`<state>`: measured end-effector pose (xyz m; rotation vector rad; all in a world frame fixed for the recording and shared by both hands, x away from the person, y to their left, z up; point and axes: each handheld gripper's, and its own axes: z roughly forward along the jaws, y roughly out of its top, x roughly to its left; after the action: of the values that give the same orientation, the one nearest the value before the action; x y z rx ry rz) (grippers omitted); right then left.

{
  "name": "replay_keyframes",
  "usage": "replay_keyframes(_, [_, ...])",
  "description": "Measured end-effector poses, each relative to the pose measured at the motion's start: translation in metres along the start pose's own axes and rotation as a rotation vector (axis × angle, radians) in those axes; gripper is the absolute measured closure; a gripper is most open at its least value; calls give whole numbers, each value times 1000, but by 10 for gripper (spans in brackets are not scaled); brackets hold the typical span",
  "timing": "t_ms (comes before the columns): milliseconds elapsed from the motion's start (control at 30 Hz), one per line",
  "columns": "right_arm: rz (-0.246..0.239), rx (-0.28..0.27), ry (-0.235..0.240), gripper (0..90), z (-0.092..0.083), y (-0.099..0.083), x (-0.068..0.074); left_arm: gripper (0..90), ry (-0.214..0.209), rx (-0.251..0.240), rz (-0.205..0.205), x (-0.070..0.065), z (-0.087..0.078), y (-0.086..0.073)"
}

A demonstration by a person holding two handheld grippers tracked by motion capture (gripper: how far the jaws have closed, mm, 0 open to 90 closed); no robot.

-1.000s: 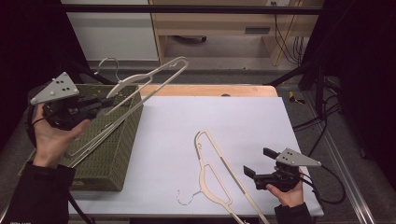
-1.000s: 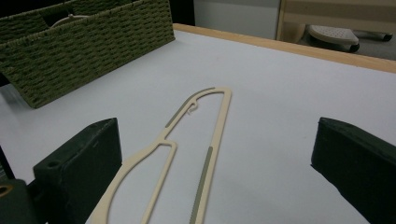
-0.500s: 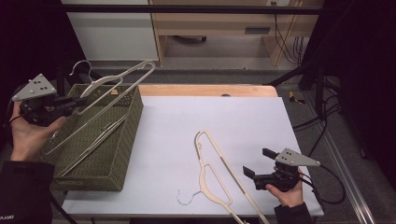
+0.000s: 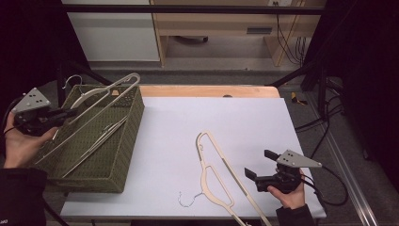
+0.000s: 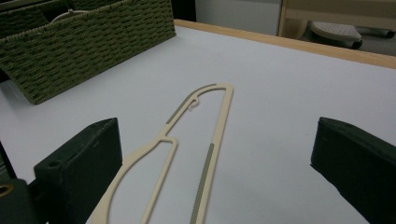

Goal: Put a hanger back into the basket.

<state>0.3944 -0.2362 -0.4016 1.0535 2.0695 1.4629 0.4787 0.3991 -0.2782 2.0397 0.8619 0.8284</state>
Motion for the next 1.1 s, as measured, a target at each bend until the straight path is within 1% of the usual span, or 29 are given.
replay_keyframes(33, [1,1,-1,24,0,0,0,862,5,4,1,2,0,-6])
replay_keyframes(100, [6,4,-1,24,0,0,1,862,9,8,1,4,0,-12])
replay_keyframes(133, [6,4,-1,24,0,0,1,862,9,8,1,4,0,-12])
replay_keyframes(200, [6,4,0,24,0,0,1,862,12,15,-2,5,0,-17])
replay_keyframes(233, [7,5,1,24,0,0,1,862,17,11,10,5,2,-20])
replay_keyframes(267, [6,4,-1,24,0,0,1,862,18,18,10,5,3,-22])
replay_keyframes(300, [7,4,0,25,1,0,1,862,19,49,10,3,4,-28])
replay_keyframes(333, [7,5,1,26,1,0,1,862,22,43,16,2,6,-31])
replay_keyframes(400, [4,5,2,28,1,0,1,862,26,51,18,2,8,-34])
replay_keyframes(467, [5,6,8,29,1,0,1,862,37,77,29,-2,15,-43])
replay_keyframes(533, [6,7,9,29,1,-1,1,862,39,83,32,-3,18,-46])
replay_keyframes(600, [0,10,12,30,1,-1,1,862,42,93,34,-6,24,-53])
replay_keyframes(633, [0,10,12,30,2,-1,1,862,42,101,30,-8,29,-57])
replay_keyframes(667, [4,11,12,30,2,-1,1,862,39,112,17,-10,31,-60])
replay_keyframes(700, [10,9,10,32,2,-1,1,862,33,124,15,-13,38,-66])
replay_keyframes(733, [9,9,11,32,2,-1,1,862,25,142,23,-13,41,-69])
replay_keyframes(767, [9,9,11,32,2,-1,1,862,25,142,23,-13,41,-69])
replay_keyframes(800, [9,9,11,32,2,-1,1,862,20,137,9,-15,45,-73])
replay_keyframes(833, [7,11,13,32,2,-1,1,862,14,142,4,-17,49,-76])
replay_keyframes(867, [4,12,14,32,1,-1,1,862,17,153,4,-19,53,-79])
replay_keyframes(900, [5,11,14,32,1,-1,1,861,7,154,-14,-21,58,-84])
replay_keyframes(967, [2,9,14,33,1,-1,1,860,4,162,-22,-22,59,-85])
replay_keyframes(1000, [3,10,14,32,1,-1,1,860,-4,168,-36,-22,61,-87])
replay_keyframes(1033, [3,10,13,32,1,-1,1,858,-9,185,-37,-22,61,-88])
replay_keyframes(1067, [4,11,13,32,2,-1,1,855,-18,206,-52,-21,62,-90])
replay_keyframes(1100, [10,9,12,32,2,-1,2,850,-33,204,-63,-21,62,-90])
